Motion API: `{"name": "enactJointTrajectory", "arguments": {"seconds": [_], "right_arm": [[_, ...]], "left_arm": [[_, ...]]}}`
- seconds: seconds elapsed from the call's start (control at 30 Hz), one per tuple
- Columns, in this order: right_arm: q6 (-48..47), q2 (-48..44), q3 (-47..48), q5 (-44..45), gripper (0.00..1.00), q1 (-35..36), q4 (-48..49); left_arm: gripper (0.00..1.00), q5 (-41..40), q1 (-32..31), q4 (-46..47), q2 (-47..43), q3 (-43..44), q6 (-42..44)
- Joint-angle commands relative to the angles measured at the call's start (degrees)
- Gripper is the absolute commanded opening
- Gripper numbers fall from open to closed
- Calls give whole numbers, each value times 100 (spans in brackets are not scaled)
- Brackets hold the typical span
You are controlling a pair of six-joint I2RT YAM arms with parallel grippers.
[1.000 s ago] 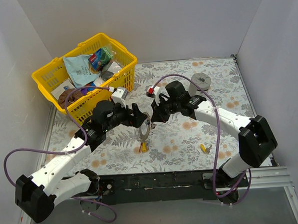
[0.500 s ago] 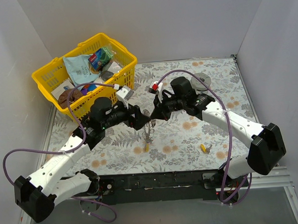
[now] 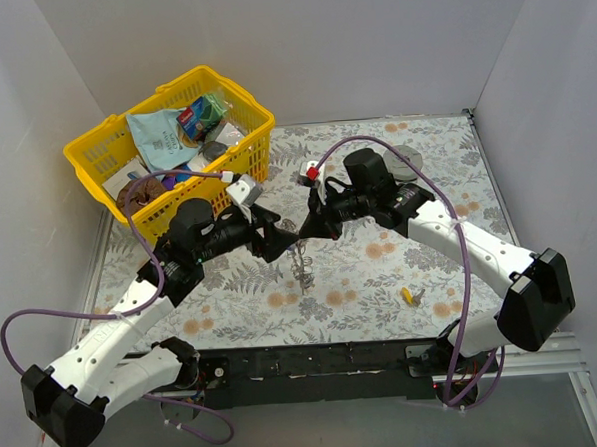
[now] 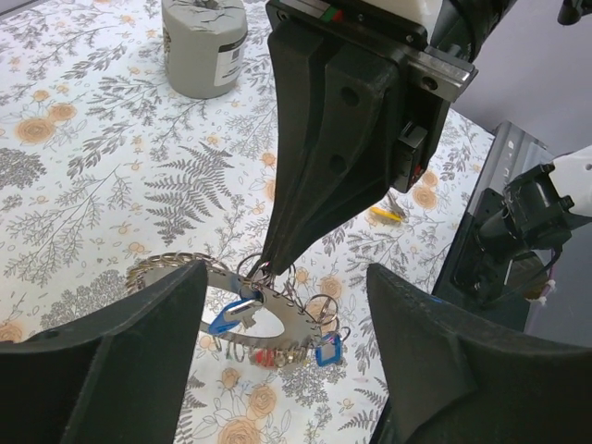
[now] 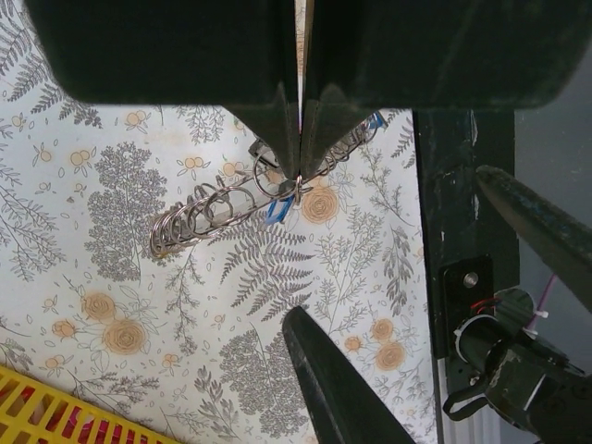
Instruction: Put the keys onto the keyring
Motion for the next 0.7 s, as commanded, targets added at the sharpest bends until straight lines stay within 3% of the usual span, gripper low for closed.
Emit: {"name": "enactJointTrajectory", "arguments": {"seconds": [0.0,0.43,0.67], "right_arm": [[-252,-251,296,-412,1,-43,119],[-560,-461,244,-1107,1,-236,128],[-507,-699,42,-1651,1,-667,216]], "left_arm": [[66,376,30,203,-138,-120,227],[62,999,153,1363,-358,-719,341],[66,2317,495,1231,292,-314,254]]}}
